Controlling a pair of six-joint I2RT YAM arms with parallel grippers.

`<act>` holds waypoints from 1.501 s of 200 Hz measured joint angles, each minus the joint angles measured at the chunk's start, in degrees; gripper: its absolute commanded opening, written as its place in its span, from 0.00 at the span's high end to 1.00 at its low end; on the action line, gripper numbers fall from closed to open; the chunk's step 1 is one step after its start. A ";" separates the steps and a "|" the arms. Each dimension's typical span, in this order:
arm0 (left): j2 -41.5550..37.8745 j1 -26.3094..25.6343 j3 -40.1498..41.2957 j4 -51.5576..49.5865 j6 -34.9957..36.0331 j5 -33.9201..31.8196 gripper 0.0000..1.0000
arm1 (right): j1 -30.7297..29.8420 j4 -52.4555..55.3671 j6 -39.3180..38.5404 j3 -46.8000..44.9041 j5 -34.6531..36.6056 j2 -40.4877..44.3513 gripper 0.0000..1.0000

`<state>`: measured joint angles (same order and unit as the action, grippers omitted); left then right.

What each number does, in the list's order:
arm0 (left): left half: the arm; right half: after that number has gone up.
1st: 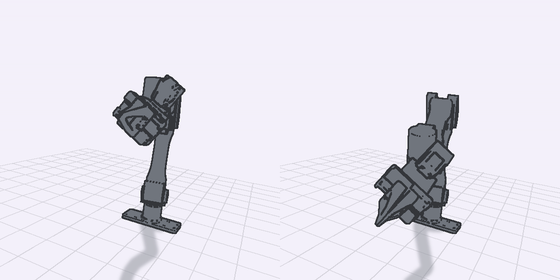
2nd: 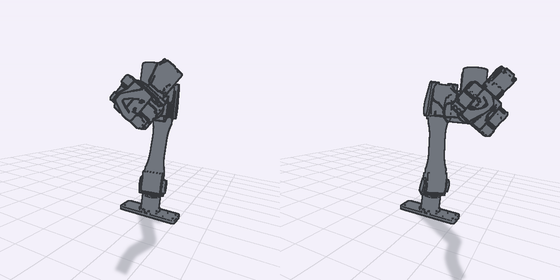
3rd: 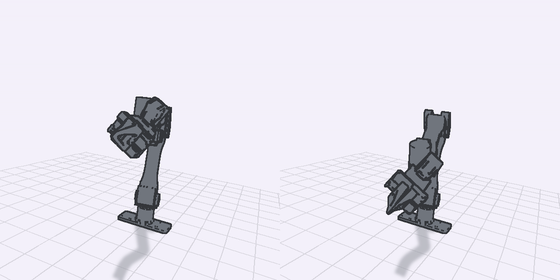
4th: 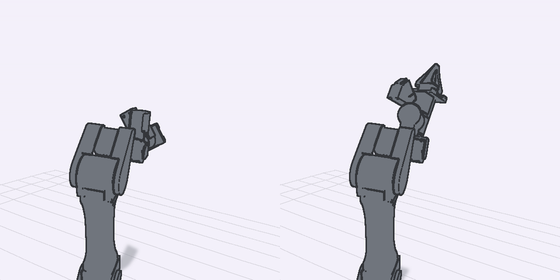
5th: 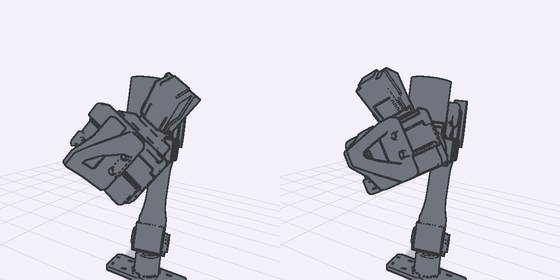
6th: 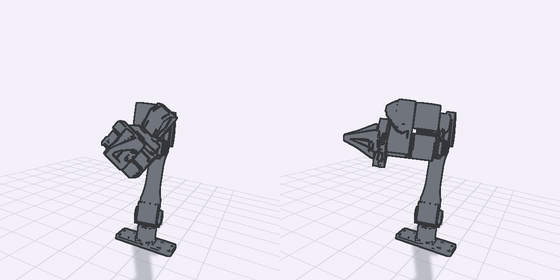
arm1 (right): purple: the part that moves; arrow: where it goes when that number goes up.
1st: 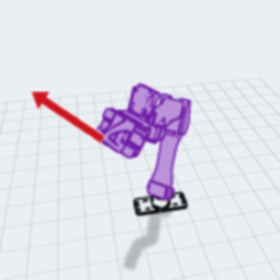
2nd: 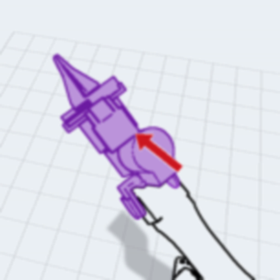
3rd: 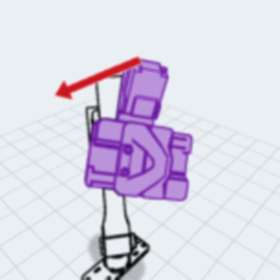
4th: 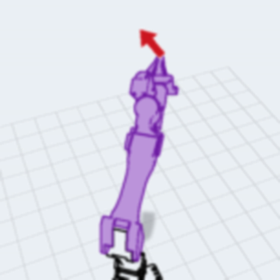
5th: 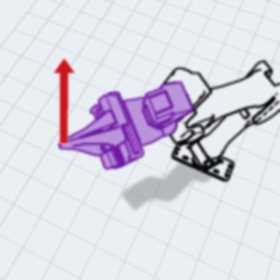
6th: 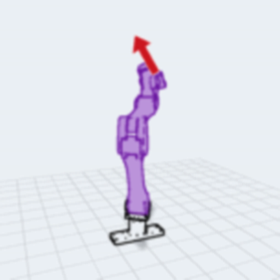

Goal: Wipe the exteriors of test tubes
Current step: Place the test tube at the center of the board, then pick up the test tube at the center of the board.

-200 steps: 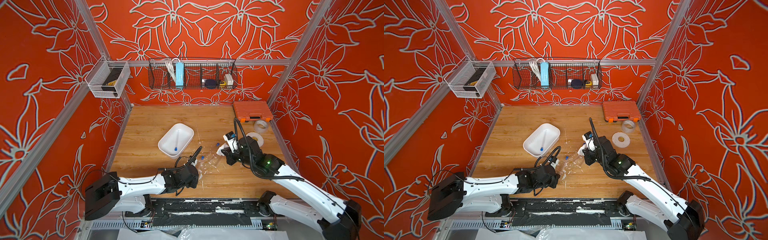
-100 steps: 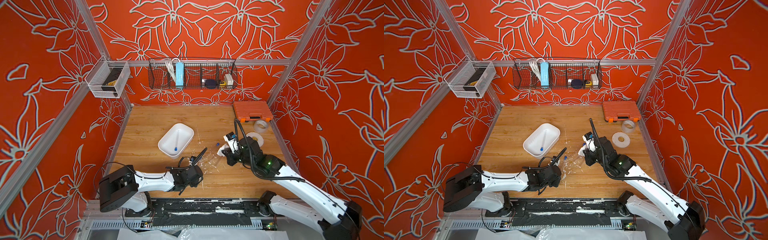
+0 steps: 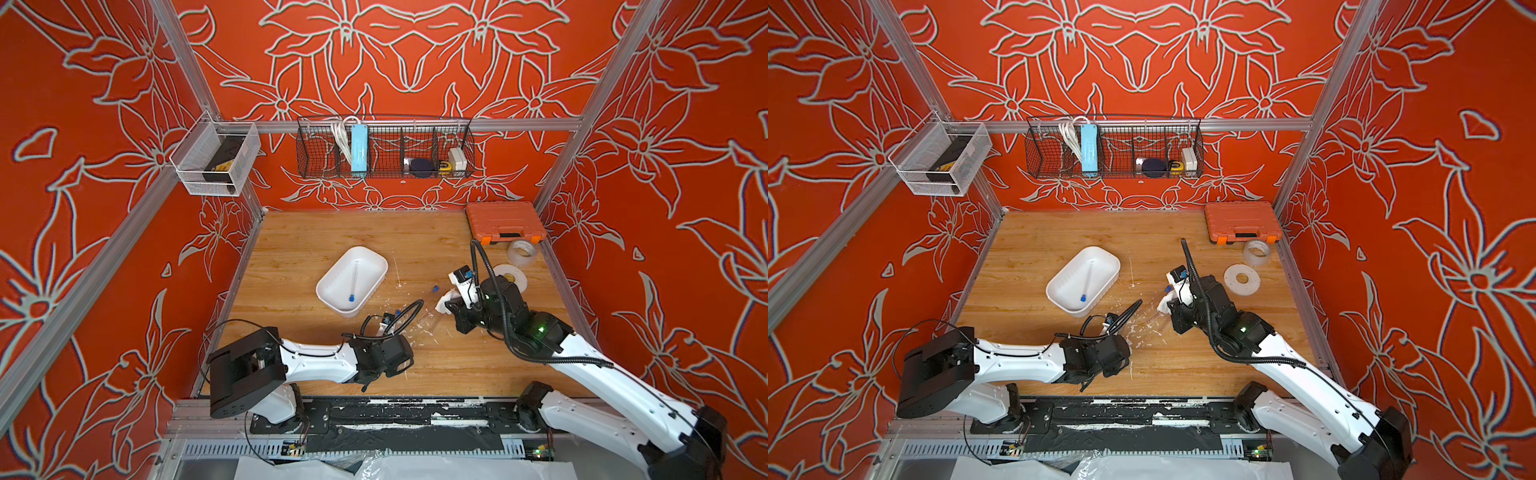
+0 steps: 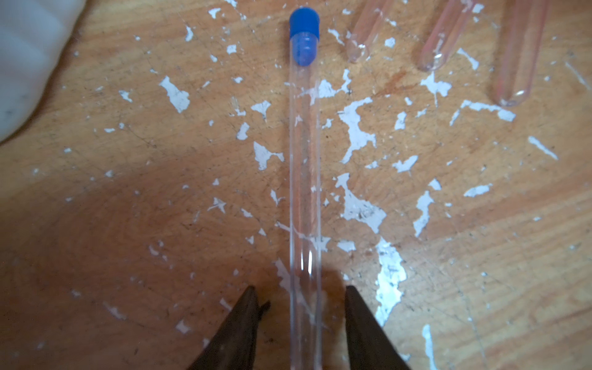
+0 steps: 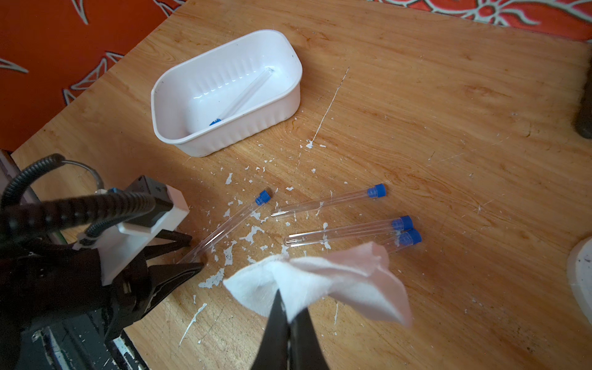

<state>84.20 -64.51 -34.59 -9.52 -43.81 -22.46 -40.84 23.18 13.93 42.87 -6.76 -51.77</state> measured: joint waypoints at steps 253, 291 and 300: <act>-30.56 8.28 3.80 12.33 0.90 27.56 0.89 | -8.04 -10.95 1.57 -10.82 -15.80 5.57 1.00; -30.58 8.28 4.55 15.17 0.00 30.95 0.89 | -12.52 -12.35 1.42 -10.75 -14.62 -0.02 1.00; -30.58 8.28 4.55 15.50 -0.09 31.41 0.89 | -12.83 -12.57 1.40 -10.64 -14.14 -0.57 1.00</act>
<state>53.63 -56.23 -30.04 5.98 -43.90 8.95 -53.67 10.61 15.33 32.23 -20.91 -52.34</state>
